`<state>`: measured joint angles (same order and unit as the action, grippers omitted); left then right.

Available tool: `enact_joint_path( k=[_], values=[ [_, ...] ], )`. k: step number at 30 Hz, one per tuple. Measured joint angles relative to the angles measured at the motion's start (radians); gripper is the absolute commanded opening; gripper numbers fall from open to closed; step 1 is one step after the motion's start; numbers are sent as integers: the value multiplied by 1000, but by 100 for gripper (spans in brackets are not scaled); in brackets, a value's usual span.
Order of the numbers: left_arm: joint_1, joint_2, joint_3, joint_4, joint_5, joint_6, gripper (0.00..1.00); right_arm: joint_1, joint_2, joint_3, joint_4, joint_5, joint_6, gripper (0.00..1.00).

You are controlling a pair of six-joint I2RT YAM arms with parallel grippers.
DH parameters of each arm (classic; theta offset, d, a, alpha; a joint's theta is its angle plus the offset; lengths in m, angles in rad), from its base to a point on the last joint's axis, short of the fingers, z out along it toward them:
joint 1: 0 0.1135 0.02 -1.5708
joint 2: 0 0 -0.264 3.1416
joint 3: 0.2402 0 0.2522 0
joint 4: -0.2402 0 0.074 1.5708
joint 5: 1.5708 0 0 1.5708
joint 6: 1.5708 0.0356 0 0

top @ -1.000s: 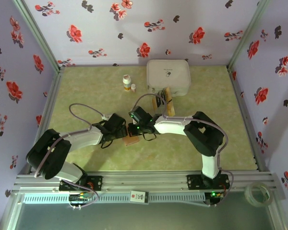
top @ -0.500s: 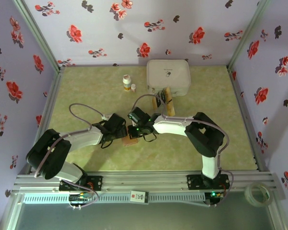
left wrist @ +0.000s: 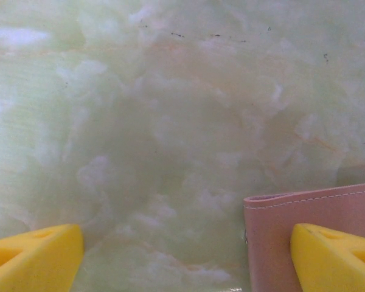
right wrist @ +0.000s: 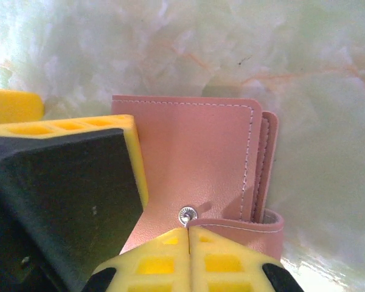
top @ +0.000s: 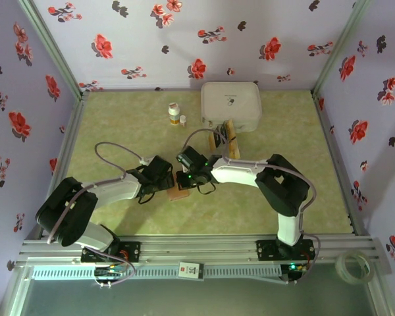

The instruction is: Put the credit cards into the card holder

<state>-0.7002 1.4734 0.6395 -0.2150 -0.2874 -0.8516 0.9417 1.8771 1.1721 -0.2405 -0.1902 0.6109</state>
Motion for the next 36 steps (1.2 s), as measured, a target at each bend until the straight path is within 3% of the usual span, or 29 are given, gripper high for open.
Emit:
enact_joint_path(
  k=[36],
  values=[
    [0,7,0,5,-3,0,88,2,57,54,6,-26,29,0]
  ],
)
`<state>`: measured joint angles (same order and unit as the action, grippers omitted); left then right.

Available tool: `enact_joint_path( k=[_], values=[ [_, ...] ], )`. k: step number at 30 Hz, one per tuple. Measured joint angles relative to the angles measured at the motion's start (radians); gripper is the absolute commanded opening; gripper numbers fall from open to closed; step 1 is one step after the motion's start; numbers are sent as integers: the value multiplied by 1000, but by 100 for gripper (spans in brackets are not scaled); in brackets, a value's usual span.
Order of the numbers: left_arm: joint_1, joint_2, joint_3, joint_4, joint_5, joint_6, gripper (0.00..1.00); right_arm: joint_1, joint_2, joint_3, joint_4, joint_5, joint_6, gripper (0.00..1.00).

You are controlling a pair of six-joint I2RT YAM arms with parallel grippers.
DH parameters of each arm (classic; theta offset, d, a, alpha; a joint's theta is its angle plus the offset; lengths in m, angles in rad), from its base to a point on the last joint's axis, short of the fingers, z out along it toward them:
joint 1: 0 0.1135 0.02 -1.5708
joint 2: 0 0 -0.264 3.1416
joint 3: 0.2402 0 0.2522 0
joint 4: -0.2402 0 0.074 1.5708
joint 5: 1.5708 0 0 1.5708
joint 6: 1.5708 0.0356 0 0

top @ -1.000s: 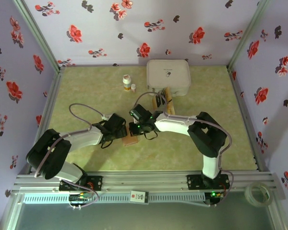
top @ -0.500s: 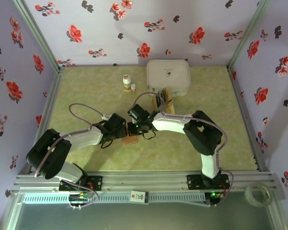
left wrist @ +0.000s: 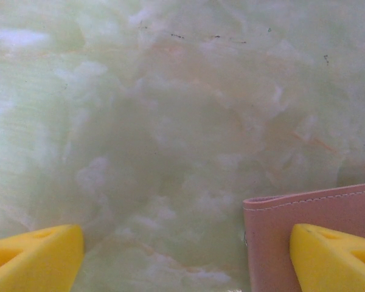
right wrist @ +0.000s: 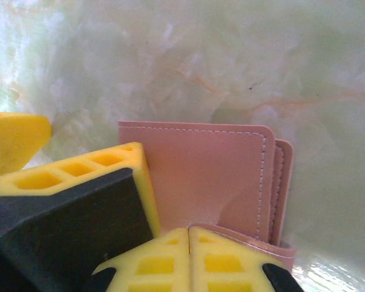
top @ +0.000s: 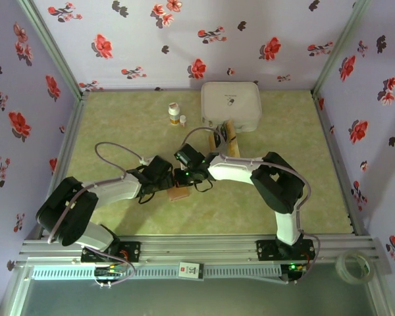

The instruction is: Put the credit cards into the card holder

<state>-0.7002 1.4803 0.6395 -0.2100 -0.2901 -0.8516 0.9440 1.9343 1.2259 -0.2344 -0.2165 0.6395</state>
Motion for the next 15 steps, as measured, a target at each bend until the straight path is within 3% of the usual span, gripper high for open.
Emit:
enact_joint_path(
  k=[15],
  values=[
    [0,2,0,0,-3,1,88,14,-5,-32,46,34,0,0]
  ],
)
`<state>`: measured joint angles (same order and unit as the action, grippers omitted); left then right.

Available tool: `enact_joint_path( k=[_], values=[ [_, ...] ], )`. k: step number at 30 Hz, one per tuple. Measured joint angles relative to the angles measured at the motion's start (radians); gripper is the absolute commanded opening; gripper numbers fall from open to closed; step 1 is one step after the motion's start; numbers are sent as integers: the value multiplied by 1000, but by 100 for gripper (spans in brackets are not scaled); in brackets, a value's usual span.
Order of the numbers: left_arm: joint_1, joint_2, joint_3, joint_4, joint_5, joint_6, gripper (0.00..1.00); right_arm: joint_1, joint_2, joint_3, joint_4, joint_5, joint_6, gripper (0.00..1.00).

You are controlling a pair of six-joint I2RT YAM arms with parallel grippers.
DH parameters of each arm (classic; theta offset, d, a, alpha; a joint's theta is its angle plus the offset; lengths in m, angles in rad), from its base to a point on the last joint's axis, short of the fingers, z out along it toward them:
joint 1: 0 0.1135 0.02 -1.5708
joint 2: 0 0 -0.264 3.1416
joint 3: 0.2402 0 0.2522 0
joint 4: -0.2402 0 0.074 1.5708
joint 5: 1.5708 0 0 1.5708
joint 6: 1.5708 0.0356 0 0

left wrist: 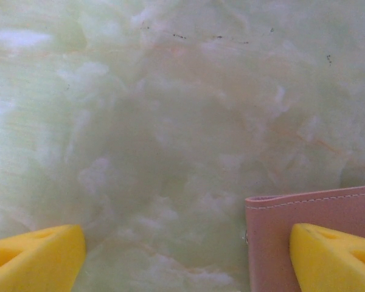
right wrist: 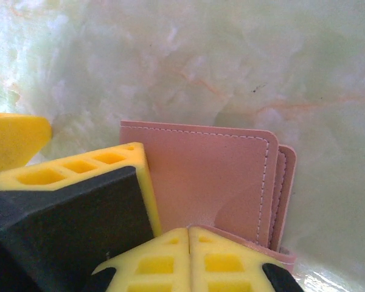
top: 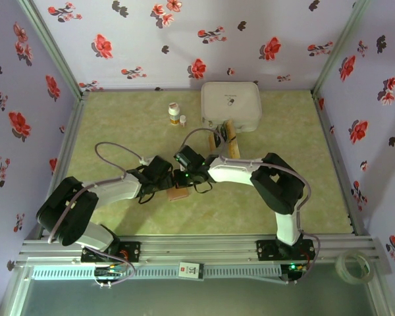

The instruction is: Put the credit cards into the card holder

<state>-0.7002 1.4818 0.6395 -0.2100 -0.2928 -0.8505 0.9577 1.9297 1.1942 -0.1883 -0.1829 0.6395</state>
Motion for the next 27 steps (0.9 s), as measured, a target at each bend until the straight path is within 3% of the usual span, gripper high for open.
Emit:
enact_joint_path(
  k=[15,27],
  values=[
    [0,1,0,-1,0,11,88,29,-32,-119,179,72,35,0],
    [7,5,7,-15,6,26,88,93,-43,-182,275,238,38,0]
  ],
)
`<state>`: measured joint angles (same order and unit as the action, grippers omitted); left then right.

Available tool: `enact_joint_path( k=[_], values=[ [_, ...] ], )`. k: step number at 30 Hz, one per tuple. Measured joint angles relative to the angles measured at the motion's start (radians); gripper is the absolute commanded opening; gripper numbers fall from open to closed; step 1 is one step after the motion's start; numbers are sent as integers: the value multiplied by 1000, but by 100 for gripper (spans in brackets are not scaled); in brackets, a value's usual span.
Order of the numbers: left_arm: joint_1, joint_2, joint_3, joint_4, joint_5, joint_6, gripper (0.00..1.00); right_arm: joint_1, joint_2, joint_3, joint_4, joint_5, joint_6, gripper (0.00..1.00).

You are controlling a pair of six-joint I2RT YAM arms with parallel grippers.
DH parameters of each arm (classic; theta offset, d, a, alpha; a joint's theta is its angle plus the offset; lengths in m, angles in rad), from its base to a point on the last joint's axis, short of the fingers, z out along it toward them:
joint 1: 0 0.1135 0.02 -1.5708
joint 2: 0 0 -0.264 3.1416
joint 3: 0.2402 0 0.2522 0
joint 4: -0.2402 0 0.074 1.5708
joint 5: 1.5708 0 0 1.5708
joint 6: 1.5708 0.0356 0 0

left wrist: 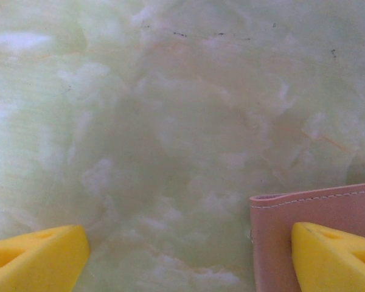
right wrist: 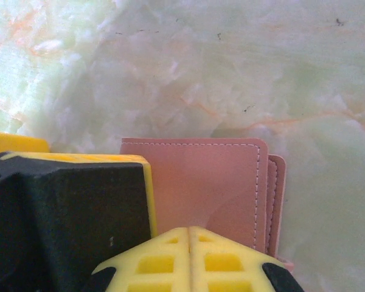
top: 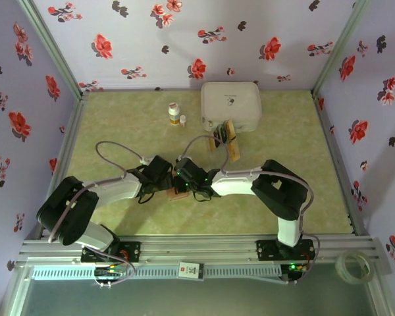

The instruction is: Put the credit cards into the card holder

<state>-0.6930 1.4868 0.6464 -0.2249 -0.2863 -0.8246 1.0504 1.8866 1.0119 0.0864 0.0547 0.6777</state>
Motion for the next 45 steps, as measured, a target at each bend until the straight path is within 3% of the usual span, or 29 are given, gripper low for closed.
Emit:
enact_joint_path(
  k=[11,17,19,23,34,37,45],
  values=[
    [144,-34,25,-42,206,23,89,37,19,-36,105,90,1,0],
    [164,-34,40,-58,243,26,89,51,26,-35,121,107,4,0],
    [173,-34,42,-60,243,27,90,60,34,-11,107,103,3,7],
    [201,-34,58,-78,233,51,92,77,47,67,14,78,-12,32],
    [305,-68,290,-208,216,159,100,39,45,289,-420,-14,-93,68],
    [322,-80,377,-248,215,197,100,-18,-11,310,-500,-25,-124,98],
    [325,-114,529,-302,174,293,100,-235,-445,293,-636,10,-191,99]
  ],
)
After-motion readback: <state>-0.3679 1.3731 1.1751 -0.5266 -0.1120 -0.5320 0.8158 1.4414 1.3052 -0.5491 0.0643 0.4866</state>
